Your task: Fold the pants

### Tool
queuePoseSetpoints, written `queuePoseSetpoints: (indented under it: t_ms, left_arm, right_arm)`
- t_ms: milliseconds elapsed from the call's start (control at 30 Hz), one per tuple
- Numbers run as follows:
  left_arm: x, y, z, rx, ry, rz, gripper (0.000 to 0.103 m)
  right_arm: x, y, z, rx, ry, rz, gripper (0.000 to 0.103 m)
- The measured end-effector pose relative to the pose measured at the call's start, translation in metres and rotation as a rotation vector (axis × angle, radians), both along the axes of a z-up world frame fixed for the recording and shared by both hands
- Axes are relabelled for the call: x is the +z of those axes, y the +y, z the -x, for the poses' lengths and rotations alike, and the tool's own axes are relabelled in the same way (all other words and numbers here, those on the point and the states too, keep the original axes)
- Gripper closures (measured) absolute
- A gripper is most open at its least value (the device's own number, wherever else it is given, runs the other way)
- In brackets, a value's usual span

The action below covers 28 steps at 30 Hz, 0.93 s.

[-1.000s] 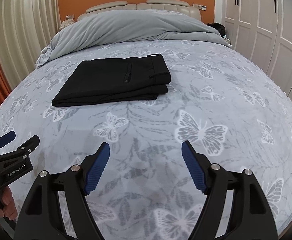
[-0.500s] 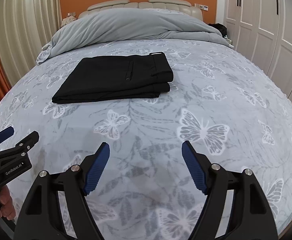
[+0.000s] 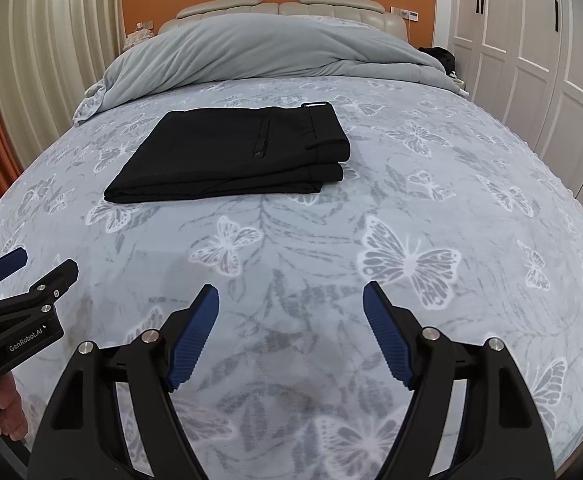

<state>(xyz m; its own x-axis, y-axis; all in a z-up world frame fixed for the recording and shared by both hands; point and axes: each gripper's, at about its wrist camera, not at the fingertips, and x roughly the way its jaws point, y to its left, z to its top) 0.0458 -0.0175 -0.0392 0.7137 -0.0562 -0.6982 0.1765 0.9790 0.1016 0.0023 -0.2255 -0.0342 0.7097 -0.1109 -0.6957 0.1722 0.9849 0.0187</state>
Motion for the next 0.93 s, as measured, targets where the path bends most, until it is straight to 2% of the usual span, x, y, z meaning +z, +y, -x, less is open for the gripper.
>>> queuePoseSetpoints:
  t_ms: [200,733,833,933]
  left_arm:
    - [0.0004,0.0046,0.0012,0.015,-0.009,0.047,0.019]
    - [0.0031,-0.0001,0.0033,0.003,-0.024,0.022,0.020]
    - [0.0011,-0.0036,0.0032,-0.016,-0.013,0.008,0.020]
    - [-0.0005,-0.0043,0.0034,-0.017,-0.014,0.000,0.020]
  right_arm:
    - [-0.0007,0.0006,-0.0004,0.003,0.002,0.002,0.031]
    - [-0.0028,-0.0023,-0.0025,0.015,0.005,0.006,0.031]
    - [-0.0031,-0.0029,-0.0029,0.014,0.004,0.013,0.024]
    - [-0.0037,-0.0042,-0.0039,0.018,0.003,0.020,0.024]
